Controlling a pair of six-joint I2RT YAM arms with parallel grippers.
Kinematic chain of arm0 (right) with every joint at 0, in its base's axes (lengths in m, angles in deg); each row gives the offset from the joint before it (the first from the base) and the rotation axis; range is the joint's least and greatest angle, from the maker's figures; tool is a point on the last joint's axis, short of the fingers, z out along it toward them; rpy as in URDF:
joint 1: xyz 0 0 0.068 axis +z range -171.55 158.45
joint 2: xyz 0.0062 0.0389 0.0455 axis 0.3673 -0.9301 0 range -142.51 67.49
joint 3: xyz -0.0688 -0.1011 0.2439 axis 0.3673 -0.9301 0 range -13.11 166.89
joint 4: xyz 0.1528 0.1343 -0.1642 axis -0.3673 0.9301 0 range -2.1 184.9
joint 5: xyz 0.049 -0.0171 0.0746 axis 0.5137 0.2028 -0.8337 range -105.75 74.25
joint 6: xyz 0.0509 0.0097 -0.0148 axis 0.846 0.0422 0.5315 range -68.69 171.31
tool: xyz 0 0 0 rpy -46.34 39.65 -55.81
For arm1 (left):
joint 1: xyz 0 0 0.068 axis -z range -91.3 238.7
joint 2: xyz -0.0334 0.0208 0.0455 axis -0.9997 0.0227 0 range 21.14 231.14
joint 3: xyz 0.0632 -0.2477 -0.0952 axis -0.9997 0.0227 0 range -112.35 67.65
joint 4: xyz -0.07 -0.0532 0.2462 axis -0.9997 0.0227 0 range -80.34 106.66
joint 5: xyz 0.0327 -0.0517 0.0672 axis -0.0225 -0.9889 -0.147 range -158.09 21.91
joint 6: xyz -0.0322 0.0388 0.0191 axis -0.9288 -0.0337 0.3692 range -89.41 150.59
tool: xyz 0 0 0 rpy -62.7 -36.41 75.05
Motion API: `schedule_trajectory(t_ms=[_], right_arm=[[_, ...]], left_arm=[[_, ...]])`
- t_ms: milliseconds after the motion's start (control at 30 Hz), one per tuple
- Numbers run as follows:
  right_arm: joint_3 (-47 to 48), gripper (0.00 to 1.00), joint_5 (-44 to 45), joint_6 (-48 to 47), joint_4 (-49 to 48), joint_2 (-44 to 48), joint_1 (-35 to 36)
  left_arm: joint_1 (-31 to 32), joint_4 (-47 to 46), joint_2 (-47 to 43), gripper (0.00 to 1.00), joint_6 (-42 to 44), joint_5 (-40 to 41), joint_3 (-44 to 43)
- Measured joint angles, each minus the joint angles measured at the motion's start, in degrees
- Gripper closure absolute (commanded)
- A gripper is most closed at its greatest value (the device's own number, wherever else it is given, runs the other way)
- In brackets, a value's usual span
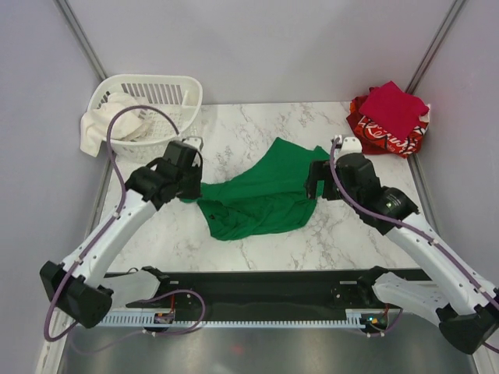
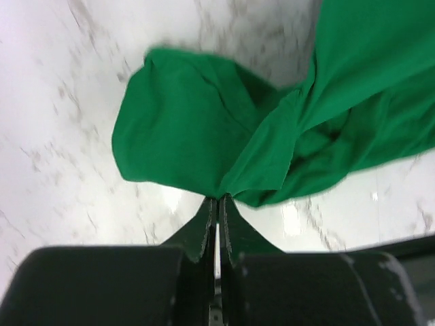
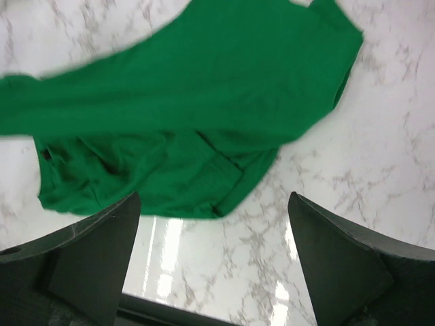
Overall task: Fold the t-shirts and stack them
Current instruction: Flatten the tshirt out
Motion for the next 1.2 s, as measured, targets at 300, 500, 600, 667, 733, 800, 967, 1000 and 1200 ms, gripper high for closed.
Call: schedule_trajectory(t_ms=[300,500,600,667,733,800,967,1000,1200], right_arm=[[24.85,0.02,5.07,-2.23,-6.03,-31.98,-0.07],[43.41,0.05,3.76,-5.25,-6.88,-57.99,-0.74],[55.47,0.09,2.32,-5.99,-5.29,-70.34,-1.64],[62.66,0.10,2.08,-6.45,-4.26,-77.22,-2.32],[69.70,0.11,2.10,-6.95,-3.06,-83.30,-2.71],[73.90,0.12,2.25,-7.41,-2.71,-87.54,-3.13],[76.26,0.18,3.48,-7.85,-1.75,-91.86,-3.87],[76.43,0.19,3.61,-7.91,-1.84,-92.28,-3.98],[77.29,0.38,3.43,-7.93,-3.13,-95.10,-4.42]], left_arm=[[0.07,2.54,-12.81,0.98,-6.58,-12.17,18.64],[0.07,2.16,-12.87,0.98,-8.37,-16.55,21.62],[0.07,0.76,-12.90,0.98,-8.46,-19.21,22.60],[0.07,-0.02,-13.00,0.98,-8.61,-20.00,23.32],[0.07,-0.44,-13.40,0.98,-8.74,-20.96,24.22],[0.07,-0.44,-14.01,0.98,-8.85,-21.33,24.76],[0.07,-1.03,-15.41,0.98,-8.94,-22.21,24.90],[0.07,-1.22,-15.50,0.98,-8.98,-22.27,24.90],[0.07,-1.68,-15.47,0.98,-9.03,-22.58,24.90]])
